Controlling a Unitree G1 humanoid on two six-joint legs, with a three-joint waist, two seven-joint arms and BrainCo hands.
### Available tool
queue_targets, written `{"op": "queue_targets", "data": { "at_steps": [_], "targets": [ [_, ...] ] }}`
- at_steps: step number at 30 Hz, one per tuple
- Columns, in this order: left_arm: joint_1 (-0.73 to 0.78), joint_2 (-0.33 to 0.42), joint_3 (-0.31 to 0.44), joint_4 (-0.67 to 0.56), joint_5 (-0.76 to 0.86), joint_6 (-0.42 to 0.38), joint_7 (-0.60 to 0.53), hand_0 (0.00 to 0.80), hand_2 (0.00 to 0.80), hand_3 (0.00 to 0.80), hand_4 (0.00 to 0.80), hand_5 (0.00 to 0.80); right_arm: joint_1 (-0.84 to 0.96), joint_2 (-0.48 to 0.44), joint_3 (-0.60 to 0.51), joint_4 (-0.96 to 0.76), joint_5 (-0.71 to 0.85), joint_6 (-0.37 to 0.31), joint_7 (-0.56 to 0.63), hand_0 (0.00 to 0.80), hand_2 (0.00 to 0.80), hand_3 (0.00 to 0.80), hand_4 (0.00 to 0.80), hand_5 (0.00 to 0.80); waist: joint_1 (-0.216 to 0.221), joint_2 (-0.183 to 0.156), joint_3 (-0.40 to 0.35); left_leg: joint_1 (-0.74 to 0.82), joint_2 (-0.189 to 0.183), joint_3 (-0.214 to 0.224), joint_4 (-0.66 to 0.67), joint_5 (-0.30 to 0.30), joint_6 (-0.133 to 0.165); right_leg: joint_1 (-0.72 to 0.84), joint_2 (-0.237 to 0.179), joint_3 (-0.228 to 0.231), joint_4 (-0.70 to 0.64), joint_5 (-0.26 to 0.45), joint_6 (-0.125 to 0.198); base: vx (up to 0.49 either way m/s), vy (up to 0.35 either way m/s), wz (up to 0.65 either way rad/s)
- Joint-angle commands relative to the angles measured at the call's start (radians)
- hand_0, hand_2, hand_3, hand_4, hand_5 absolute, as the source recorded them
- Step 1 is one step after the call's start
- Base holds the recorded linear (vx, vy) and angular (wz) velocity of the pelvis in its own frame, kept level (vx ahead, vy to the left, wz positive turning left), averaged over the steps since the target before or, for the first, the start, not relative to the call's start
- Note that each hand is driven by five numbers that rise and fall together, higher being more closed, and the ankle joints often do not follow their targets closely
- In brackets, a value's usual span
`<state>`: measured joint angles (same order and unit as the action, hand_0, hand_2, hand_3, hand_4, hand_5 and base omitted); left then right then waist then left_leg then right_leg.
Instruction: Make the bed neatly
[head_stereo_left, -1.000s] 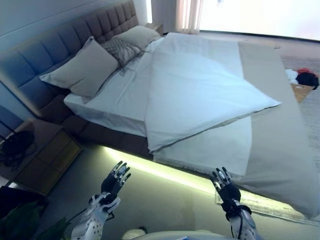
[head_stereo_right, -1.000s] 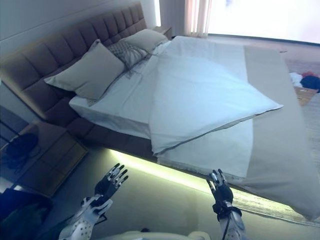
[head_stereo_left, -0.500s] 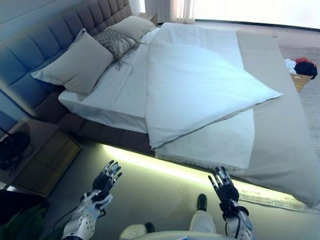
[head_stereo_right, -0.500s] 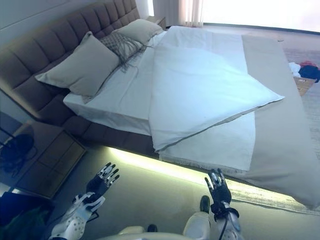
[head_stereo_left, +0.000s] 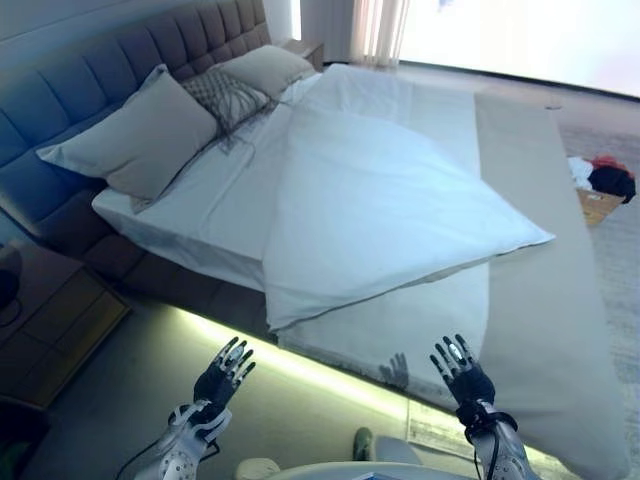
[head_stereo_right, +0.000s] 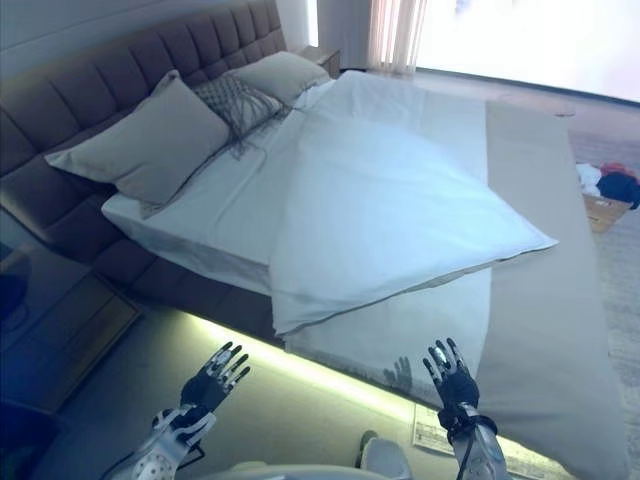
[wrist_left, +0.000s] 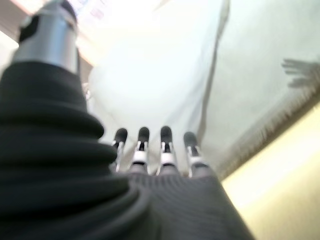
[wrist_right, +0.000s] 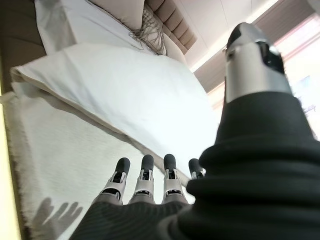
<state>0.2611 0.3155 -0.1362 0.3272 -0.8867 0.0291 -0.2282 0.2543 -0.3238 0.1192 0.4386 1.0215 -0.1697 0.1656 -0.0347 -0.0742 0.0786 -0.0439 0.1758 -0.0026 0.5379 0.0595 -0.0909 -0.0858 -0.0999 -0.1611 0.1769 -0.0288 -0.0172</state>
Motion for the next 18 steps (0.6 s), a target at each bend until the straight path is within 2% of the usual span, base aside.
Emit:
{"op": "queue_targets", "data": {
  "at_steps": [1, 4, 6, 8, 13, 15, 18],
  "targets": [
    [-0.046, 0.018, -0.022, -0.074, -0.007, -0.056, -0.029, 0.000, 0.000, 0.000, 0.000, 0.000, -0.002, -0.021, -0.005, -0.056, 0.056, -0.042, 0.023, 0.000, 0.000, 0.000, 0.000, 0.000, -0.002, 0.023, 0.035, -0.007, -0.001, 0.088, -0.080, 0.073, 0.032, 0.056, 0.030, 0.011, -0.074, 0.070, 0.059, 0.207, -0.001, 0.00],
    [-0.081, 0.021, -0.031, -0.056, 0.003, -0.038, -0.017, 0.000, 0.000, 0.000, 0.000, 0.000, 0.025, -0.023, -0.011, -0.085, 0.070, -0.045, 0.005, 0.000, 0.000, 0.000, 0.000, 0.000, 0.016, 0.050, 0.043, -0.062, 0.006, 0.097, -0.291, 0.160, -0.007, 0.116, 0.062, 0.013, -0.097, 0.035, 0.072, 0.252, 0.034, 0.06],
    [-0.097, 0.015, -0.035, -0.047, 0.009, -0.036, -0.008, 0.000, 0.000, 0.000, 0.000, 0.000, 0.040, -0.032, -0.009, -0.108, 0.077, -0.041, 0.004, 0.000, 0.000, 0.000, 0.000, 0.000, 0.041, 0.070, 0.053, -0.110, 0.006, 0.073, -0.454, 0.233, -0.038, 0.166, 0.071, 0.030, -0.110, 0.009, 0.084, 0.366, 0.077, 0.25],
    [-0.097, 0.015, -0.032, -0.051, 0.017, -0.031, -0.008, 0.000, 0.000, 0.000, 0.000, 0.000, 0.051, -0.034, -0.009, -0.116, 0.083, -0.043, 0.004, 0.000, 0.000, 0.000, 0.000, 0.000, 0.064, 0.080, 0.061, -0.145, 0.001, 0.061, -0.564, 0.273, -0.050, 0.198, 0.070, 0.051, -0.103, -0.017, 0.088, 0.364, 0.068, 0.18],
    [-0.077, 0.019, -0.015, -0.073, 0.038, -0.004, -0.016, 0.000, 0.000, 0.000, 0.000, 0.000, 0.062, -0.020, -0.014, -0.080, 0.080, -0.054, 0.026, 0.000, 0.000, 0.000, 0.000, 0.000, 0.093, 0.101, 0.052, -0.206, -0.011, 0.032, -0.623, 0.263, -0.054, 0.240, 0.060, 0.067, -0.076, -0.073, 0.087, 0.321, 0.045, -0.38],
    [-0.060, 0.020, -0.008, -0.080, 0.039, 0.005, -0.010, 0.000, 0.000, 0.000, 0.000, 0.000, 0.067, -0.008, -0.010, -0.060, 0.071, -0.052, 0.041, 0.000, 0.000, 0.000, 0.000, 0.000, 0.103, 0.113, 0.044, -0.214, -0.013, 0.011, -0.625, 0.253, -0.054, 0.266, 0.059, 0.082, -0.066, -0.105, 0.085, 0.427, 0.114, -0.71],
    [-0.055, 0.020, -0.011, -0.073, 0.035, 0.011, 0.001, 0.000, 0.000, 0.000, 0.000, 0.000, 0.074, 0.001, -0.002, -0.058, 0.059, -0.050, 0.041, 0.000, 0.000, 0.000, 0.000, 0.000, 0.110, 0.119, 0.035, -0.203, -0.024, 0.008, -0.614, 0.243, -0.047, 0.293, 0.047, 0.092, -0.056, -0.132, 0.092, 0.351, 0.141, -0.90]
  ]
}}
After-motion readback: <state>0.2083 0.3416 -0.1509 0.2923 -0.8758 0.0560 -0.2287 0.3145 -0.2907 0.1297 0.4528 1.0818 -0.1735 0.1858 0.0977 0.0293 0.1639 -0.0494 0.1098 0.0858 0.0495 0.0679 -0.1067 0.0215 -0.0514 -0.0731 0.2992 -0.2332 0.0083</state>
